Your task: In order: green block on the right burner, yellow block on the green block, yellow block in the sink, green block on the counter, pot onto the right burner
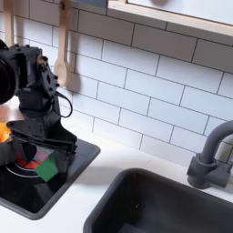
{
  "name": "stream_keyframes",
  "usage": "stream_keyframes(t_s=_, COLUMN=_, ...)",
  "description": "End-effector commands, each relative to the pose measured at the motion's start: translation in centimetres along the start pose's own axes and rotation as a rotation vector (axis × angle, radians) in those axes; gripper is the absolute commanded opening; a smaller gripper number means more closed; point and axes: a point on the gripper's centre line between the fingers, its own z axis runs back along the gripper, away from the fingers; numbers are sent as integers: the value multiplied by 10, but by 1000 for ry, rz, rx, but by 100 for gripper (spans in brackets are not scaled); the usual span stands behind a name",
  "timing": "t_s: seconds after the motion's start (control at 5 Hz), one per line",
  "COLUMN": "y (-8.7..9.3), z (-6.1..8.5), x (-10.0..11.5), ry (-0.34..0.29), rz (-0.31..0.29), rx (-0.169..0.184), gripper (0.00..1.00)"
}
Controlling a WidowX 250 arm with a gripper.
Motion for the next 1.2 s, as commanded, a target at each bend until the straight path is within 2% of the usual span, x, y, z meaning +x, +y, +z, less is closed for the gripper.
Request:
stream_keyframes(t_s=0.0, y=3, z=1, x=-1, ry=1, rz=5, rx=4, gripper=100)
stream_keyframes(t_s=0.2, y=1, z=0, x=-5, ry=11, rz=5, rx=-4, gripper=100)
stream_keyframes(t_s=0.6, y=5, z=6, x=6, ry=-13, rz=2, rx=8, gripper=100)
stream_keyframes(t_s=0.8, y=18, z=14, x=16, ry=-42, rz=37, rx=31, gripper=100)
stream_keyframes(t_s=1.0, y=25, z=33, x=34, ry=-112, rz=74, rx=52, gripper=100)
